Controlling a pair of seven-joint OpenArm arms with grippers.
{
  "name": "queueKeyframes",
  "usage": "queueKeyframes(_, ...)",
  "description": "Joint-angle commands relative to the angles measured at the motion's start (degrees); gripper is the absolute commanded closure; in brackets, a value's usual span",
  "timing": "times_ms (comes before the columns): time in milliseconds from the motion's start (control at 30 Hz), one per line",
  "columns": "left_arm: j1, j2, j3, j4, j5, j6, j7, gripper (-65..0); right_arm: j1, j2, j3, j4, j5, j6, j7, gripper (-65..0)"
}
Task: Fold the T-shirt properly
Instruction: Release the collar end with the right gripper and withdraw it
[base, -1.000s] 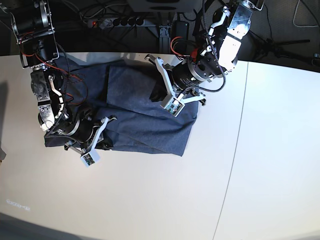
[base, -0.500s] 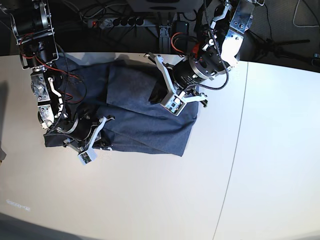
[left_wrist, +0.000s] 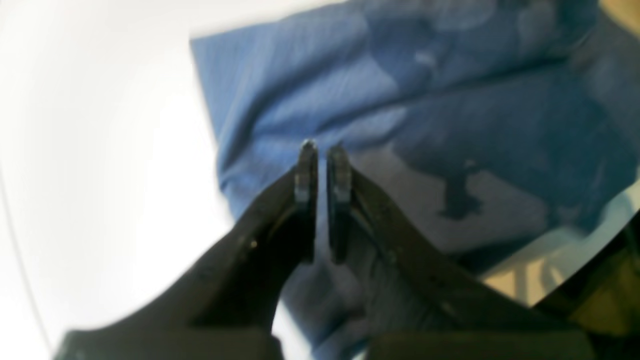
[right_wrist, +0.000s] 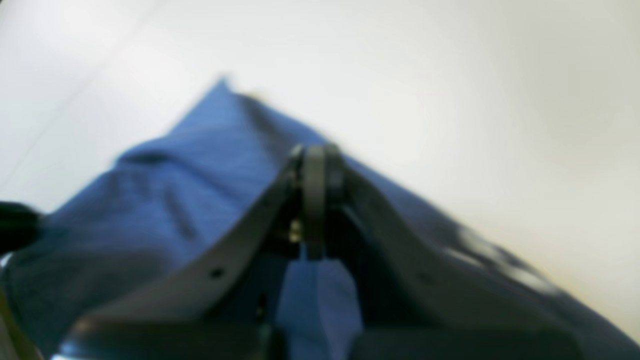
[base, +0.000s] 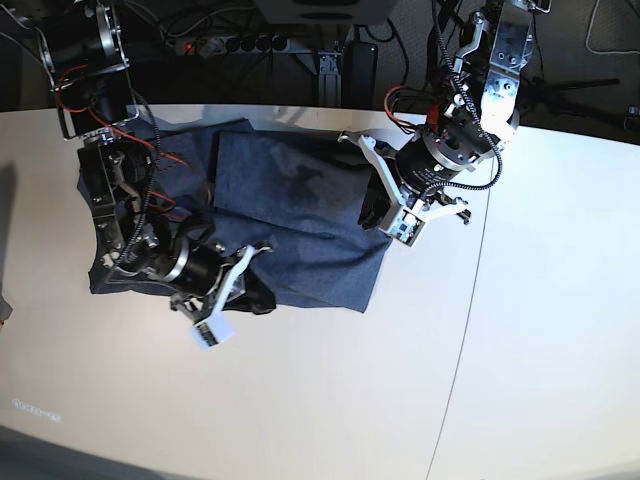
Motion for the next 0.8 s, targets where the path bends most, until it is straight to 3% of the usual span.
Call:
queueKeyframes(0, -0.1, -0.6, -0.1, 0.7, -0.5, -1.3, -1.3, -3.9, 1.5, -1.5, -1.0, 1.0, -0.8, 5.9, 1.3, 0.0)
queueKeyframes(100, 0.2, -1.6, -0.1, 0.5, -0.5, -1.3, -1.2, -3.9, 1.6, -5.0, -4.9, 0.7, -5.5, 5.9, 1.9, 0.0)
queueKeyframes(300, 0.8, -1.6, -0.1, -2.5, -2.4, -1.3, -2.5, -3.9, 2.0, -9.0, -7.8, -3.7, -14.2, 5.8, 4.3, 0.0)
queueKeyframes(567, 1.1, -1.6, -0.1, -6.2, -2.4, -1.3, -3.7, -3.9, 9.1, -9.2, -7.8, -16.5, -14.6, 5.8, 6.0, 0.0)
queueKeyframes(767, 0.3, -1.6, -0.1, -6.2, -2.2, -1.3, -4.3, -3.9, 10.1, -9.2, -7.8, -18.3, -14.1, 5.8, 6.1, 0.0)
